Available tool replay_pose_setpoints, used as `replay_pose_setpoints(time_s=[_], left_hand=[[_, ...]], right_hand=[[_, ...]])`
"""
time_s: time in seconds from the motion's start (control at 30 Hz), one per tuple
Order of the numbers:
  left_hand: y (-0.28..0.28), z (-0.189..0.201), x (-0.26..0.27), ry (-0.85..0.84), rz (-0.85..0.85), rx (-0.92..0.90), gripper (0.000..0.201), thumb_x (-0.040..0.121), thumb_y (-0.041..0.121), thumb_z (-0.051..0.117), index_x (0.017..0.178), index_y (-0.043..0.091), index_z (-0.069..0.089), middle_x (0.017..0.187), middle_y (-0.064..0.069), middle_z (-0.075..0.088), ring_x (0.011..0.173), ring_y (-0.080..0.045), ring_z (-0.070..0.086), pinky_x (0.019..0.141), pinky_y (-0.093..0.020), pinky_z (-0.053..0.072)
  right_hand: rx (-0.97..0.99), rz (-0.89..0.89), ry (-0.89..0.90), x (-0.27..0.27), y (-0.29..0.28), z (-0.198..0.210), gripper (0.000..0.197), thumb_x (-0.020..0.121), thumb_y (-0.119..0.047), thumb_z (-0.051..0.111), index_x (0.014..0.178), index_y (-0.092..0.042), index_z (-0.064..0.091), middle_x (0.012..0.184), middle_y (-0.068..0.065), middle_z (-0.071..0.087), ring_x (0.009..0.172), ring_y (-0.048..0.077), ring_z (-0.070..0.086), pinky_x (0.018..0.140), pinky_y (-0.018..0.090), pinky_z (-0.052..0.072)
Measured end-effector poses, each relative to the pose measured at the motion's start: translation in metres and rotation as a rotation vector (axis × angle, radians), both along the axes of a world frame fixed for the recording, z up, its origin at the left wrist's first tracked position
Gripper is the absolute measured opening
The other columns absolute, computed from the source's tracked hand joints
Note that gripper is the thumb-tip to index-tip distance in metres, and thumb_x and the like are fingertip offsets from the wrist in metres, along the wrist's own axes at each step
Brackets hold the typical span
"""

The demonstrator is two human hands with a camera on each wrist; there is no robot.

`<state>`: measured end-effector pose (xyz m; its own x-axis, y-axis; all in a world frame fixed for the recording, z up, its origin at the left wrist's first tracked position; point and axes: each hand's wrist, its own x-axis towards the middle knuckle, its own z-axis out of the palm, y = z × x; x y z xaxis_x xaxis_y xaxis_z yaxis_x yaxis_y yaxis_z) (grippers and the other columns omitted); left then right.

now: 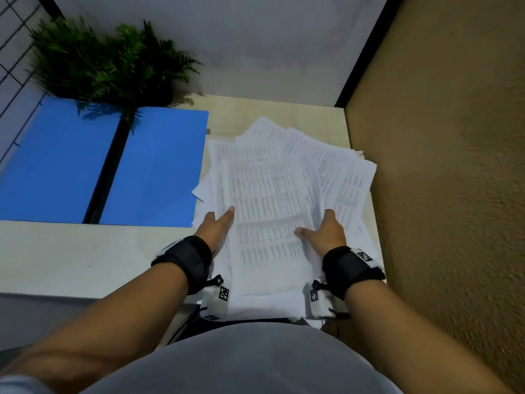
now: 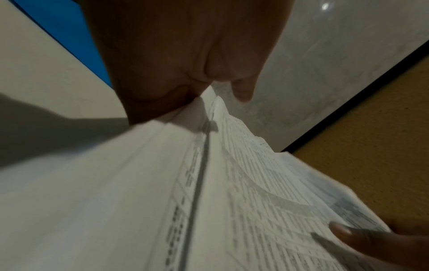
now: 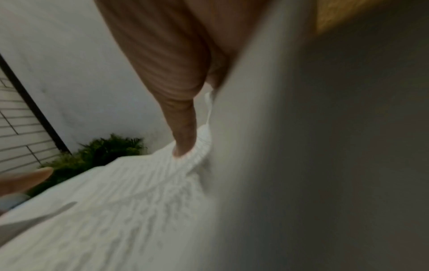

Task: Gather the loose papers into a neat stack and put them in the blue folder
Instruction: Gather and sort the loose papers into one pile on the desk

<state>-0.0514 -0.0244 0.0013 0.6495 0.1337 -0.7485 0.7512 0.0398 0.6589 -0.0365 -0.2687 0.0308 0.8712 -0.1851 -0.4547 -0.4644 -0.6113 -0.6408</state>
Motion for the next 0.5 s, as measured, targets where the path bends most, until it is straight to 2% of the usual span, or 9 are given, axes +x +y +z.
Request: replay_pose_setpoints(time_s=[0.07,0.13,0.17,0.23,0.3,0.37,0.4,0.5], left_hand=[[-0.004,-0.002,-0.001,-0.007,-0.002,0.036,0.085,0.094,0.056,0.048,0.155,0.012,0.010,0.158,-0.006,0.031,0.145,-0.027,0.032,0.112,-0.039,0.029],[-0.007,-0.003,-0.001,0.007,-0.031,0.093,0.081,0.096,0.052,0.045,0.156,0.013,0.006,0.161,-0.008,0.025,0.146,-0.028,0.029,0.113,-0.040,0.029],[-0.008,-0.002,-0.001,0.007,-0.050,0.129,0.080,0.096,0.052,0.046,0.156,0.014,0.008,0.160,-0.008,0.026,0.145,-0.029,0.031,0.113,-0.041,0.030],[-0.010,-0.005,-0.003,-0.042,-0.074,0.154,0.068,0.094,0.044,0.054,0.149,0.015,0.027,0.151,-0.007,0.042,0.134,-0.030,0.045,0.109,-0.040,0.039],[-0.008,-0.009,-0.004,-0.100,-0.098,0.188,0.050,0.091,0.028,0.062,0.136,0.014,0.044,0.133,-0.006,0.058,0.114,-0.025,0.057,0.100,-0.038,0.047],[-0.001,-0.005,-0.003,-0.113,-0.098,0.258,0.041,0.092,0.012,0.061,0.132,0.010,0.050,0.120,-0.007,0.061,0.103,-0.024,0.057,0.090,-0.033,0.046],[0.005,-0.004,-0.003,-0.119,-0.080,0.271,0.041,0.093,0.007,0.059,0.133,0.009,0.051,0.120,-0.009,0.061,0.103,-0.025,0.057,0.088,-0.032,0.044],[0.021,-0.004,-0.005,-0.104,-0.008,0.240,0.046,0.094,-0.001,0.055,0.139,0.009,0.048,0.131,-0.013,0.060,0.118,-0.030,0.057,0.093,-0.034,0.044]], right_hand=[[-0.042,-0.039,-0.024,0.000,0.001,-0.011,0.029,0.099,-0.021,0.049,0.118,0.000,0.044,0.103,0.013,0.057,0.096,0.027,0.057,0.077,0.029,0.040],[-0.061,0.020,-0.007,0.000,0.005,-0.020,0.017,0.103,-0.016,0.037,0.106,-0.002,0.046,0.090,0.008,0.055,0.089,0.025,0.054,0.074,0.028,0.037],[-0.041,0.048,0.014,-0.001,0.009,-0.023,0.016,0.103,-0.016,0.035,0.097,-0.005,0.045,0.081,0.003,0.051,0.084,0.023,0.050,0.070,0.028,0.035],[0.029,0.085,0.070,-0.003,0.014,-0.031,0.020,0.102,-0.019,0.037,0.087,-0.007,0.045,0.076,0.004,0.047,0.080,0.023,0.048,0.069,0.030,0.036],[0.120,0.094,0.131,-0.002,0.015,-0.034,0.024,0.100,-0.024,0.042,0.097,-0.004,0.055,0.089,0.010,0.059,0.087,0.028,0.056,0.081,0.036,0.046],[0.104,0.095,0.115,0.005,0.010,-0.032,0.029,0.097,-0.031,0.048,0.108,-0.007,0.059,0.109,0.013,0.061,0.101,0.032,0.059,0.094,0.043,0.048],[0.041,0.074,0.059,0.011,0.005,-0.032,0.029,0.096,-0.031,0.051,0.110,-0.008,0.059,0.115,0.014,0.059,0.106,0.032,0.057,0.097,0.045,0.047],[-0.117,-0.121,-0.055,0.024,-0.009,-0.032,0.035,0.094,-0.022,0.058,0.125,-0.007,0.052,0.127,0.015,0.050,0.118,0.032,0.050,0.101,0.042,0.043]])
